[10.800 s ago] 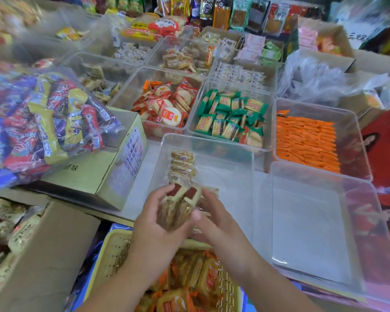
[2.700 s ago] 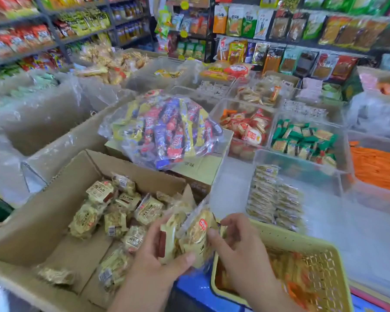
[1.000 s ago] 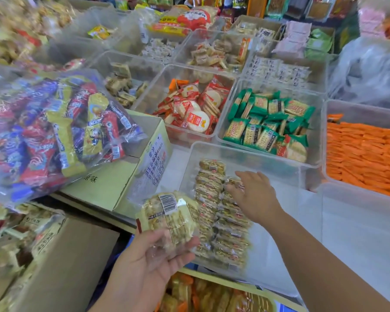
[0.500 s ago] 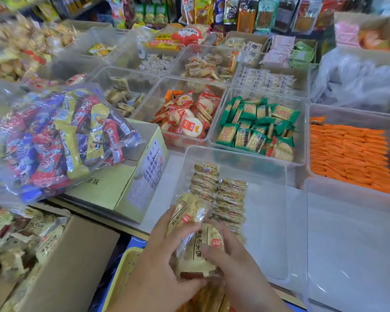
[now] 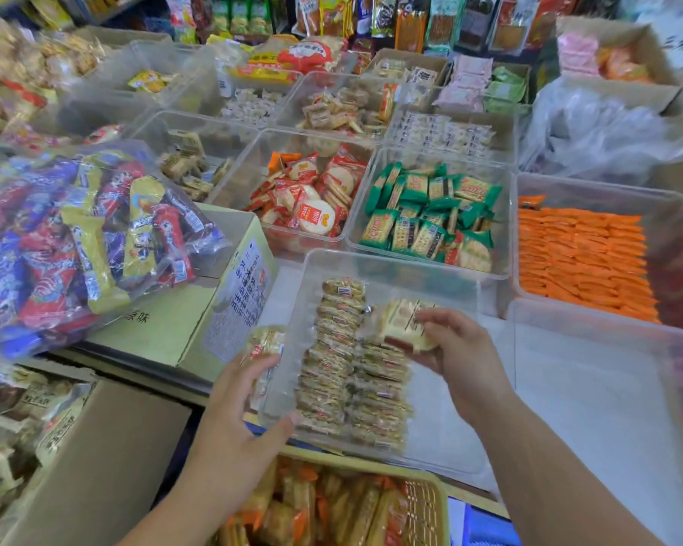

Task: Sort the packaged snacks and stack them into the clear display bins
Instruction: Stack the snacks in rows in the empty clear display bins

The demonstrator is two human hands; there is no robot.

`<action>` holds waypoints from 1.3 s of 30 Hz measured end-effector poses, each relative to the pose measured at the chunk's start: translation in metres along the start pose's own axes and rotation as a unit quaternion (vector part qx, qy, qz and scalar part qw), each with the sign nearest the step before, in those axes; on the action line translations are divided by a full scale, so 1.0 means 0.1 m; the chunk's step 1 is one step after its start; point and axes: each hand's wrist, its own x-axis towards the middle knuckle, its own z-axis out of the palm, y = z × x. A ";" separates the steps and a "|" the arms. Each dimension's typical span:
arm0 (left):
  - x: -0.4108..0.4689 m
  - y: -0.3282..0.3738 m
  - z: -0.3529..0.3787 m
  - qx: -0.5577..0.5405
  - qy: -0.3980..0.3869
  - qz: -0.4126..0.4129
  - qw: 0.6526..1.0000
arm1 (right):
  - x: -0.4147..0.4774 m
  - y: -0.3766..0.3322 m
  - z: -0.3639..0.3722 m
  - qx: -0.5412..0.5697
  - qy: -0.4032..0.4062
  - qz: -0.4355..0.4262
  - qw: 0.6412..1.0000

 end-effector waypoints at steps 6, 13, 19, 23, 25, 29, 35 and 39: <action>0.15 -0.07 0.05 0.082 -0.022 0.000 0.996 | 0.74 -0.05 0.07 -0.107 0.016 0.033 0.994; 0.22 -0.20 0.09 0.097 -0.028 -0.002 0.995 | 1.11 -0.02 0.21 -0.635 -0.013 -0.096 0.767; 0.25 -0.24 0.07 0.122 -0.037 -0.017 0.992 | 1.28 -0.01 0.42 -0.865 -0.051 -0.085 0.492; 0.27 -0.23 0.06 0.080 -0.030 -0.020 0.996 | 1.32 0.08 0.55 -0.862 -0.044 -0.091 0.496; 0.28 -0.21 0.05 0.026 -0.015 -0.020 0.999 | 1.37 0.21 0.54 -0.827 -0.094 -0.100 0.546; 0.28 -0.08 -0.05 -0.142 0.037 -0.036 0.988 | 1.39 0.29 0.49 -0.698 -0.080 -0.079 0.708; 0.25 0.13 -0.10 -0.251 0.041 -0.037 0.966 | 1.10 0.20 0.35 -0.670 -0.044 -0.099 0.734; 0.22 0.22 -0.07 -0.012 -0.047 0.050 0.998 | 0.47 0.04 0.37 -0.553 -0.138 -0.290 0.769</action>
